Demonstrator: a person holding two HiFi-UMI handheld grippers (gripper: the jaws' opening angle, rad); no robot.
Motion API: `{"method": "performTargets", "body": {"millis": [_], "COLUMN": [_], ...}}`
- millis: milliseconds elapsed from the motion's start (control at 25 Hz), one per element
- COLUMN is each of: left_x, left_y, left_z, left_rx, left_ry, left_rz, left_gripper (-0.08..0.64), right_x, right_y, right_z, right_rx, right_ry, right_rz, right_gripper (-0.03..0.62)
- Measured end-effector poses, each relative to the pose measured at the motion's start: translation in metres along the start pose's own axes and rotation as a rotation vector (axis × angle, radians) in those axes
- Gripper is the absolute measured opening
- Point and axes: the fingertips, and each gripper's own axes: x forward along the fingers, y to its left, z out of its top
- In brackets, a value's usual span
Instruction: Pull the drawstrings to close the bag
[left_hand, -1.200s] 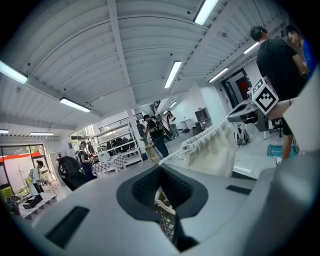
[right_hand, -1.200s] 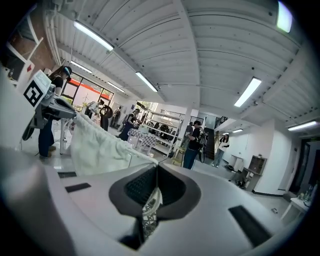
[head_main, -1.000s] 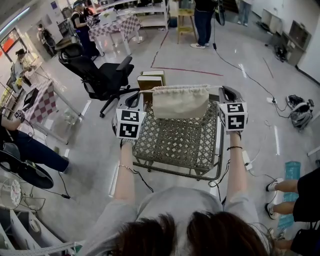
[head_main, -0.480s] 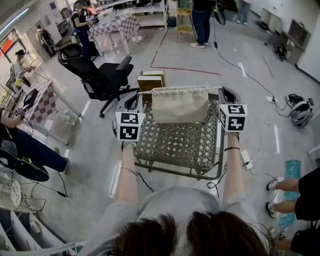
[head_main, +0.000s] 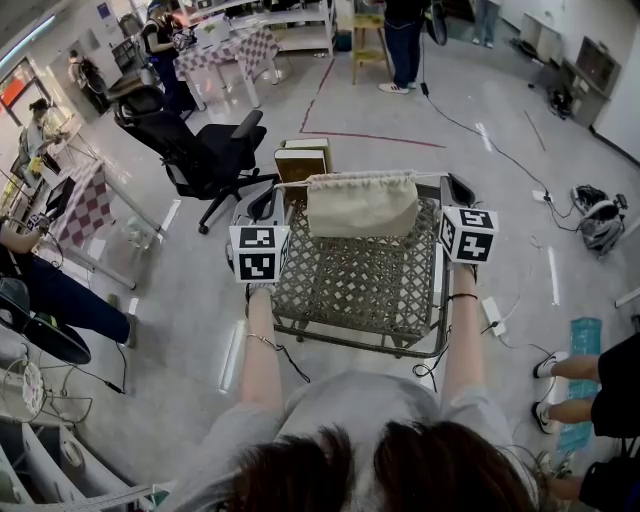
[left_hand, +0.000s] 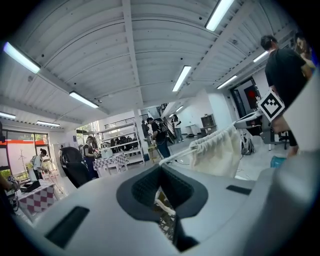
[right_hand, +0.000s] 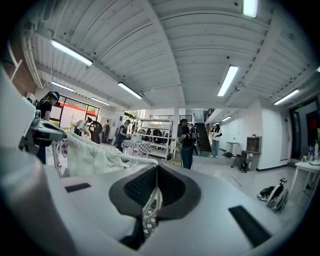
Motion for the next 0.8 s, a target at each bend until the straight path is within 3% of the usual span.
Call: {"method": "performTargets", "body": {"millis": [800], "left_x": [0.000], "left_y": [0.007], "left_z": [0.001], "left_rx": [-0.068], "left_ry": [-0.041], "left_rz": [0.015], "left_gripper": [0.025], "right_x": [0.000], "right_y": [-0.013], "right_z": [-0.003], "right_rx": [0.127], "right_ry": [-0.026], "right_rz": [-0.055], "right_gripper": [0.025]}}
